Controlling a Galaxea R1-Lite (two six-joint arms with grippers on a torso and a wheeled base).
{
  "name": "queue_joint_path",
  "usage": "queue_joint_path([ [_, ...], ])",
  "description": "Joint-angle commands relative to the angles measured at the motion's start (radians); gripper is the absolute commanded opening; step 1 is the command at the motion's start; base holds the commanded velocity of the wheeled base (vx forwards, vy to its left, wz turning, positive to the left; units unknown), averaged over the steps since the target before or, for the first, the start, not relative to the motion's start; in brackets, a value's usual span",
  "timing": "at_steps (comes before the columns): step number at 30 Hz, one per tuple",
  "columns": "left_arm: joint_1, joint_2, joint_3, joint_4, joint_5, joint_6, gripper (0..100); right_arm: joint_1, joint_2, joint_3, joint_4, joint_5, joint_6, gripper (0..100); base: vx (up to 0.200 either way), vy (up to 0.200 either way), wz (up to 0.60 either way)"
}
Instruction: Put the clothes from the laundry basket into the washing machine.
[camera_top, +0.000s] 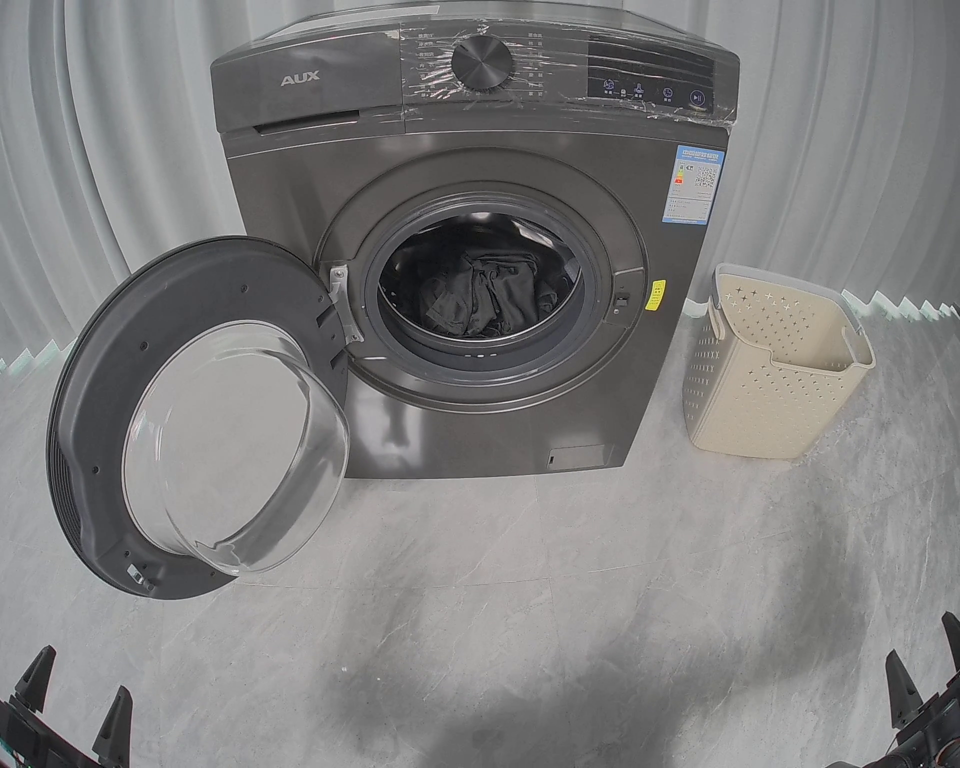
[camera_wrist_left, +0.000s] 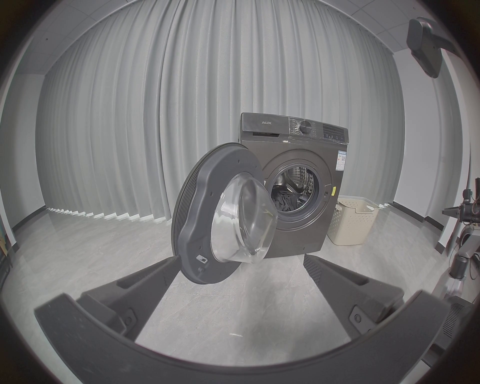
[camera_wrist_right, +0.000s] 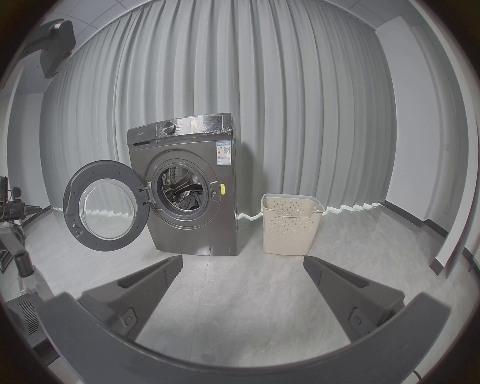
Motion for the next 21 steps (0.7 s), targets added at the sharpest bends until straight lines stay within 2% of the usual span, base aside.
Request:
queue_joint_path([
  [1,0.000,-0.015,0.016,0.000,0.001,-0.001,100,0.000,-0.012,0.016,0.000,0.000,0.000,100,0.000,0.000,0.00],
  [13,0.000,-0.015,0.016,0.000,-0.001,0.002,100,0.000,-0.012,0.016,0.000,0.000,0.000,100,0.000,0.200,0.00],
  [19,0.000,-0.015,0.016,0.000,-0.001,-0.001,100,0.000,-0.012,0.016,0.000,0.000,0.000,100,0.000,0.000,0.00],
  [21,0.000,-0.015,0.016,0.000,-0.001,-0.001,100,0.000,-0.012,0.016,0.000,0.000,0.000,100,-0.200,0.000,0.00],
])
